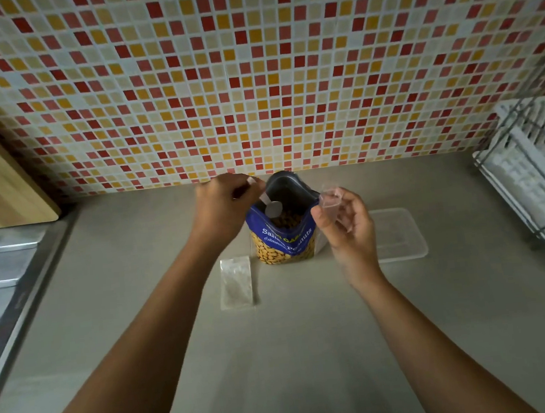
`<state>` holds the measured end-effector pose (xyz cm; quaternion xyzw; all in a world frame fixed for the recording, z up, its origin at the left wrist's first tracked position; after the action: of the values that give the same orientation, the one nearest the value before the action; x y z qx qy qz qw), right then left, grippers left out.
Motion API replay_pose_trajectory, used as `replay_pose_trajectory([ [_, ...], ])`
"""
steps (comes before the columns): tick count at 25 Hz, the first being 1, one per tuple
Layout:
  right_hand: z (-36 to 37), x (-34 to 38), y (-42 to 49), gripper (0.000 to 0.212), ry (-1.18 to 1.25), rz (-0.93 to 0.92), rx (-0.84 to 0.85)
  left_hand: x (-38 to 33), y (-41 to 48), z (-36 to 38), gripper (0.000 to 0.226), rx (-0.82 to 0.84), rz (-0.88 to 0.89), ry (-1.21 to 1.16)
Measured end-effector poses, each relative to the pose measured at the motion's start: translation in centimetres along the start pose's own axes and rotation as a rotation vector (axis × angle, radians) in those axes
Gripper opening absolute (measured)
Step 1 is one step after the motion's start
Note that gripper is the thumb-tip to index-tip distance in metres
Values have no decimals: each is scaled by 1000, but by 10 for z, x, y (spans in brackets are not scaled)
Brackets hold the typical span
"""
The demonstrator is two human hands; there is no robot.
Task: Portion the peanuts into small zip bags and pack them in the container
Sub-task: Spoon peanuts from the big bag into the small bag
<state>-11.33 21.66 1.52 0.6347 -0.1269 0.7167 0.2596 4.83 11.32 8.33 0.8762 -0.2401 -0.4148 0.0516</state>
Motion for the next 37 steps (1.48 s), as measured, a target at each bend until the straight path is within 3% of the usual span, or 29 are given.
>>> replay_pose_trajectory([
  [3,1,-1,2,49,-52,-7,44,-1,2,21,24,78,121,321],
  [5,0,-2,2,50,-94,1,70,2,4,34,27,140,16,502],
  [7,-1,-2,2,48,-119,18,89,3,6,40,29,159,-83,535],
  [14,-5,0,6,44,-199,37,117,5,13,42,23,112,-286,291],
  [20,-7,-1,4,51,-191,48,136,11,9,37,26,69,-477,-142],
  [23,-9,0,4,46,-182,52,143,8,5,28,28,-34,-505,-201],
  [32,-24,11,5,48,-299,-17,-6,20,6,19,12,-175,-719,-601],
  [34,-22,15,4,46,-330,-41,34,15,6,13,21,-193,-566,-389],
  [37,-12,16,3,42,-418,-41,208,-4,1,16,31,-127,-156,299],
])
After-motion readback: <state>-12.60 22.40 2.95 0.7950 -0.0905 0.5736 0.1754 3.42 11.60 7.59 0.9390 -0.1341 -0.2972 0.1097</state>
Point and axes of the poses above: each hand's wrist, its own y-axis towards the middle knuckle, its own z-axis out of the palm, x = y × z, the point moved 3 cm from there along y, towards the middle knuckle, and after that the axes turned 2 degrees about -y, right-handed, at the moved point
